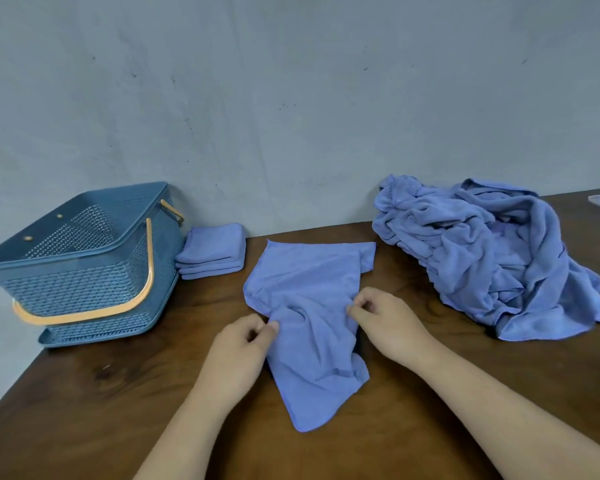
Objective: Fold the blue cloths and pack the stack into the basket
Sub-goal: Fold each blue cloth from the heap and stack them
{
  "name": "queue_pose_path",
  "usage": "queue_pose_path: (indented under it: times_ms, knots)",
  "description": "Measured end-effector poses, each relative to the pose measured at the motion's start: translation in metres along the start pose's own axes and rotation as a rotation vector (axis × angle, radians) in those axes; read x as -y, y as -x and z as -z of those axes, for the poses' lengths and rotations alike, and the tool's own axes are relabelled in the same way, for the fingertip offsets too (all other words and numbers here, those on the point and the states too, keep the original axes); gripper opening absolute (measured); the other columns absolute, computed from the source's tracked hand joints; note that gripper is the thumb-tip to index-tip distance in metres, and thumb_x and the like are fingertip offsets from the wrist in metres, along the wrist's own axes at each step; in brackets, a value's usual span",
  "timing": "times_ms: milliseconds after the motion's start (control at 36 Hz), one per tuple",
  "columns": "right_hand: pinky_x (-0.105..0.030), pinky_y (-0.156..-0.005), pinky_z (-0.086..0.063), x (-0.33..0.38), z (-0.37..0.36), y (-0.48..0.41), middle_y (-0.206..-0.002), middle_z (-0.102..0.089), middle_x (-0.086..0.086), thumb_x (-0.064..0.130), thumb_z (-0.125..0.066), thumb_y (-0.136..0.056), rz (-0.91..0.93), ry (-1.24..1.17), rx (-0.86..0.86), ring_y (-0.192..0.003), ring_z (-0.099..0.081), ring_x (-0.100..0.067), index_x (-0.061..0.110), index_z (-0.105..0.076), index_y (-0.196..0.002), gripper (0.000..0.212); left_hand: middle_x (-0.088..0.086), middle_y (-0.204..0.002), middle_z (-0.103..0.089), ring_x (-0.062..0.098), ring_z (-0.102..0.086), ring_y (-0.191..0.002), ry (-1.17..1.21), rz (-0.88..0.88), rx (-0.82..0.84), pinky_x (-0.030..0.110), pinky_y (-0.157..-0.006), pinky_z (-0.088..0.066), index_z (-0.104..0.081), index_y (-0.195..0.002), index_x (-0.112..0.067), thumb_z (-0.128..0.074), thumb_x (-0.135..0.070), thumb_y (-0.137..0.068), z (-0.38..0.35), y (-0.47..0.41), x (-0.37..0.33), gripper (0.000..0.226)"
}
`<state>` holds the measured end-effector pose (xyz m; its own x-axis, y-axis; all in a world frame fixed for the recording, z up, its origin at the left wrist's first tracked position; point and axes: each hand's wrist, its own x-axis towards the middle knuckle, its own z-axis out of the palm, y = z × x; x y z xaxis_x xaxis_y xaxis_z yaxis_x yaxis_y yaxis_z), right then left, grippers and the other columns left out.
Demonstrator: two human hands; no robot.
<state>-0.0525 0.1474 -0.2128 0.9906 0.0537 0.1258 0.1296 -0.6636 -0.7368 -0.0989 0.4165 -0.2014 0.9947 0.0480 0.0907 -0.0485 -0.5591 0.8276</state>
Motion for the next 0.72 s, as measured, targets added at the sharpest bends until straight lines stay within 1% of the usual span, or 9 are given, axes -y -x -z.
queue_pose_path:
  times_ms: [56,194,278,361,444,500,556,639,722]
  knots:
    - [-0.028,-0.061,-0.039,-0.003,0.008,0.005,-0.071,-0.059,0.007,0.033,-0.058,-0.104,-0.042,-0.163,-0.048,-0.059,-0.052,-0.001,0.016,-0.058,-0.085,0.025,-0.001,-0.072,-0.068,0.019,-0.062,-0.066,0.033,0.052,-0.120,0.044,-0.068,-0.049,-0.054,-0.073,-0.012,-0.063,-0.034,-0.103,0.011,0.003,0.010,0.038]
    - [-0.036,-0.072,-0.044,-0.013,0.018,0.013,-0.075,-0.051,0.002,0.034,-0.056,-0.105,-0.079,-0.381,-0.129,-0.068,-0.049,-0.008,0.009,-0.052,-0.091,0.029,-0.007,-0.085,-0.078,0.016,-0.072,-0.072,0.086,0.098,-0.215,0.049,-0.078,-0.060,-0.063,-0.077,-0.012,-0.058,-0.027,-0.106,0.020,0.016,0.017,0.032]
    - [-0.045,-0.081,-0.055,-0.015,0.016,0.015,-0.089,-0.069,-0.009,0.040,-0.064,-0.103,-0.081,-0.464,-0.094,-0.079,-0.064,-0.015,0.018,-0.060,-0.099,0.022,-0.014,-0.086,-0.075,0.009,-0.069,-0.079,0.024,0.069,-0.122,0.038,-0.078,-0.053,-0.067,-0.086,-0.029,-0.063,-0.049,-0.101,0.006,0.025,0.005,0.025]
    - [-0.044,-0.091,-0.060,-0.013,0.013,0.015,-0.097,-0.079,0.000,0.032,-0.077,-0.096,-0.062,-0.504,0.011,-0.093,-0.076,-0.018,0.021,-0.060,-0.112,0.025,-0.017,-0.083,-0.067,0.001,-0.063,-0.082,-0.237,-0.005,-0.031,0.031,-0.077,-0.048,-0.068,-0.089,-0.037,-0.062,-0.071,-0.092,-0.018,0.028,-0.004,0.034]
    - [-0.051,-0.090,-0.060,-0.012,0.011,0.017,-0.094,-0.080,-0.001,0.023,-0.077,-0.095,-0.020,-0.435,0.003,-0.091,-0.076,-0.025,0.023,-0.060,-0.110,0.023,-0.012,-0.072,-0.057,0.004,-0.053,-0.067,-0.147,-0.080,-0.020,0.027,-0.068,-0.047,-0.057,-0.075,-0.023,-0.066,-0.049,-0.098,-0.030,0.029,-0.010,0.036]
    - [-0.054,-0.088,-0.058,-0.014,0.014,0.018,-0.090,-0.078,0.000,0.019,-0.072,-0.096,-0.010,-0.430,-0.092,-0.089,-0.073,-0.030,0.024,-0.063,-0.103,0.013,-0.010,-0.063,-0.045,0.005,-0.041,-0.060,-0.005,-0.077,-0.102,0.020,-0.058,-0.037,-0.046,-0.071,-0.014,-0.067,-0.026,-0.100,-0.025,0.029,-0.008,0.038]
    - [-0.053,-0.081,-0.059,-0.015,0.018,0.019,-0.091,-0.074,-0.002,0.017,-0.069,-0.097,-0.033,-0.466,-0.200,-0.086,-0.071,-0.032,0.024,-0.065,-0.098,0.008,-0.007,-0.060,-0.036,0.006,-0.033,-0.058,0.053,-0.048,-0.206,0.021,-0.051,-0.030,-0.039,-0.071,-0.006,-0.063,-0.010,-0.096,-0.012,0.029,-0.003,0.036]
    - [-0.042,-0.071,-0.064,-0.012,0.021,0.019,-0.091,-0.073,-0.006,0.020,-0.074,-0.098,-0.034,-0.504,-0.219,-0.072,-0.071,-0.024,0.021,-0.067,-0.099,0.007,-0.005,-0.059,-0.034,0.008,-0.030,-0.056,0.000,0.012,-0.255,0.023,-0.049,-0.026,-0.035,-0.069,-0.007,-0.062,-0.009,-0.090,0.002,0.027,0.003,0.034]
    - [-0.033,-0.081,-0.063,-0.008,0.017,0.020,-0.106,-0.074,-0.003,0.024,-0.076,-0.098,0.014,-0.566,-0.076,-0.085,-0.075,-0.017,0.024,-0.068,-0.112,0.017,-0.006,-0.063,-0.038,0.011,-0.031,-0.059,-0.108,0.045,-0.312,0.030,-0.055,-0.029,-0.034,-0.070,-0.010,-0.063,-0.007,-0.085,0.003,0.024,0.010,0.032]
